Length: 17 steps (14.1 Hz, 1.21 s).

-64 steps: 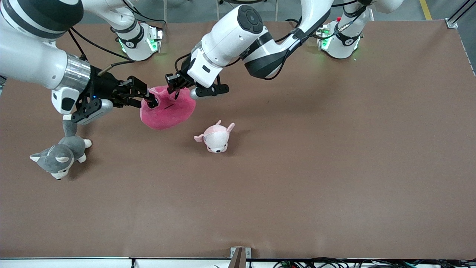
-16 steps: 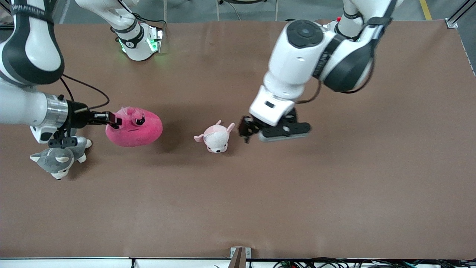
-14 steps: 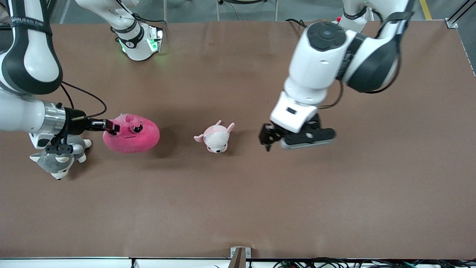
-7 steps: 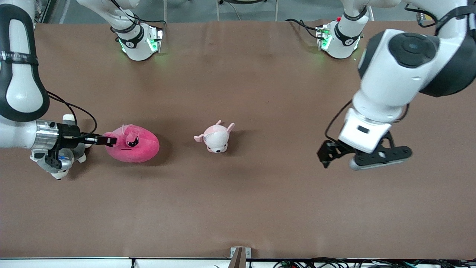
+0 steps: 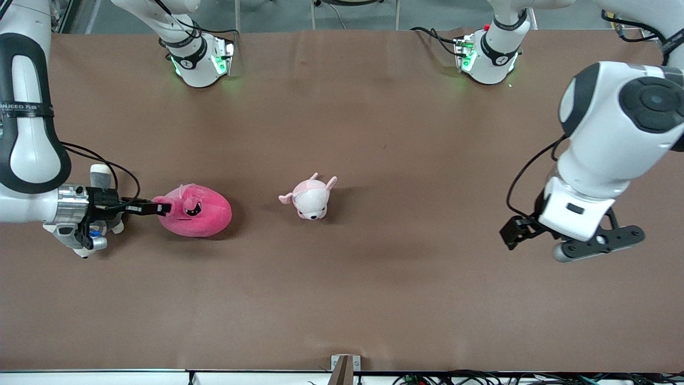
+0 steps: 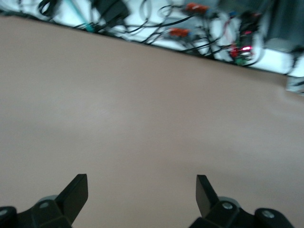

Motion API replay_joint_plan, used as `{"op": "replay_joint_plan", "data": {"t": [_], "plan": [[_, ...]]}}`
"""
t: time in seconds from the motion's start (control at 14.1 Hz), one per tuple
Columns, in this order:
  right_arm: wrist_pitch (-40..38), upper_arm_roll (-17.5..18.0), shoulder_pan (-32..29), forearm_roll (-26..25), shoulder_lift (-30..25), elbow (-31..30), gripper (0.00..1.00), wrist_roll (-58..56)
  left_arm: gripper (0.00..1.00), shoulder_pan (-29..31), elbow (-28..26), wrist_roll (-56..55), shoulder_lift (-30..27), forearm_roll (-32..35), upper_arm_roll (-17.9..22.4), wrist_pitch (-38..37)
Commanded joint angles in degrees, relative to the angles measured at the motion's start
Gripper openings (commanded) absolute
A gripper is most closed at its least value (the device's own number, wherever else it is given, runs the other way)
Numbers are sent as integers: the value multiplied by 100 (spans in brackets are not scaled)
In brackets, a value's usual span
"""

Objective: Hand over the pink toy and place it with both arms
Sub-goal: 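Lower the pink toy beside the grey cat while the left gripper withdraws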

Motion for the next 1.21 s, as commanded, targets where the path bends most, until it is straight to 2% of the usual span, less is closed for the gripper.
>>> {"op": "replay_joint_plan", "data": {"t": [0.0,0.14,0.21,0.28,0.43,0.71,0.78,0.85,0.92,1.0,1.14], "plan": [[-33,92,-108,220,154,79,7,-96,100,302,-82,192,-375,40,-68,-793],[-24,92,-144,237,215,88,7,-209,100,512,-117,498,-647,-12,-77,-1094],[-24,92,-144,238,233,88,7,-219,100,549,-361,840,-910,-152,-33,-1129],[-24,92,-144,238,259,88,7,-219,100,567,-677,1035,-1217,-345,72,-1130],[-16,92,-144,238,330,96,7,-219,100,383,-1091,1316,-1718,-801,580,-1138],[20,83,-179,211,453,123,9,-368,100,67,-1804,1800,-2563,-1225,1013,-1322],[20,83,-188,211,479,123,15,-368,100,-4,-1840,1879,-2695,-1295,1065,-1515],[20,83,-188,194,479,149,38,-333,100,-57,-1849,1924,-2775,-1383,1109,-1647],[11,74,-179,194,471,236,77,-281,100,-92,-1849,2011,-2845,-1410,1162,-1761],[-7,74,-222,185,453,289,100,-272,100,-92,-1866,2212,-2968,-1410,1163,-1841],[-103,66,-310,97,392,701,100,-263,100,-40,-1971,2591,-3118,-1410,1171,-1868]]}}
